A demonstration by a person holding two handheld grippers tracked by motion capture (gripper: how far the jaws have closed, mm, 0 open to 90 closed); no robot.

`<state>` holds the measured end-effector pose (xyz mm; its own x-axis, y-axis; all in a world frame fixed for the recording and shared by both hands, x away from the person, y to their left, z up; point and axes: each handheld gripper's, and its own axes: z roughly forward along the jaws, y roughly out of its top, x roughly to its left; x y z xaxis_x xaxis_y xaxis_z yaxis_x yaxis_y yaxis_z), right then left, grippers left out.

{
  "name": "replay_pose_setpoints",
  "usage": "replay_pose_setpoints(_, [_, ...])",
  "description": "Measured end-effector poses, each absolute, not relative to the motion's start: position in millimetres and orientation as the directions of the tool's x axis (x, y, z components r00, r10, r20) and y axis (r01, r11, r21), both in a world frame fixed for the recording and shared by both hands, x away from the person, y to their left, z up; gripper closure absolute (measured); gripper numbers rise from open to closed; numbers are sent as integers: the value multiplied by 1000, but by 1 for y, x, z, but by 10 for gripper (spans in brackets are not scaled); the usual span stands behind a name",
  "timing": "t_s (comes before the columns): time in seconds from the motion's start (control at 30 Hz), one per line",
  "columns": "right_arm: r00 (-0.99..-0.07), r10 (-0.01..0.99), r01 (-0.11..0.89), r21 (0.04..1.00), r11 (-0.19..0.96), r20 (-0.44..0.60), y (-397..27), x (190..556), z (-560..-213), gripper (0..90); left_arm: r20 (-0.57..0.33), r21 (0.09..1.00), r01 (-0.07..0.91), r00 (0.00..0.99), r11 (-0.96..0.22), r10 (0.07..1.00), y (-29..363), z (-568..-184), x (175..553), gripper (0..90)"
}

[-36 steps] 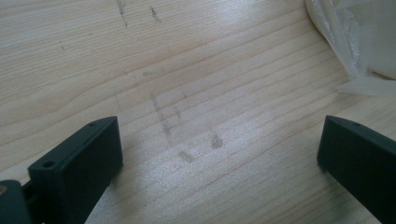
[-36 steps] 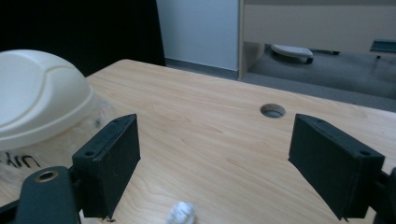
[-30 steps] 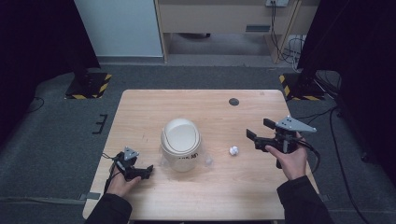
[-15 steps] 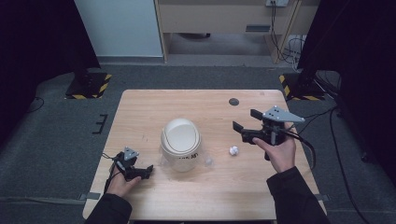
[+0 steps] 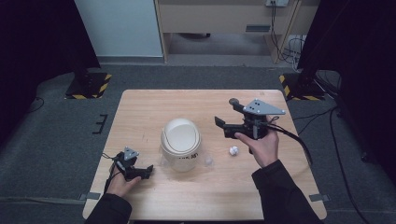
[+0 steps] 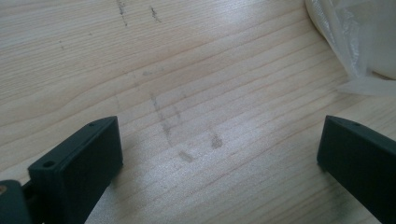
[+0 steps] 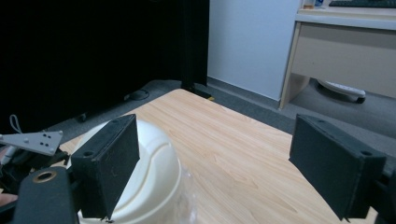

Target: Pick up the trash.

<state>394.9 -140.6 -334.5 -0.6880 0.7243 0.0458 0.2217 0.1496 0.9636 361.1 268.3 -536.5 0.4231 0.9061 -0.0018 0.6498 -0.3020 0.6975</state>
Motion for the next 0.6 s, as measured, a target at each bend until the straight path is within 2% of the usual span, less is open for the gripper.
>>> replay_pose_setpoints(0.33, [-703,710,211,963,166,32,-113,399,-333,160,-2,698,650,423,-302,906,268,-536,361,0])
replay_pose_setpoints(0.5, [-716,697,218,959,180,32,-99,401,-342,165,-3,698,650,422,-300,907,268,-537,361,0])
replay_pose_setpoints(0.6, [-726,688,233,945,231,10,-89,402,-355,176,-2,698,650,423,-302,906,268,-536,361,0])
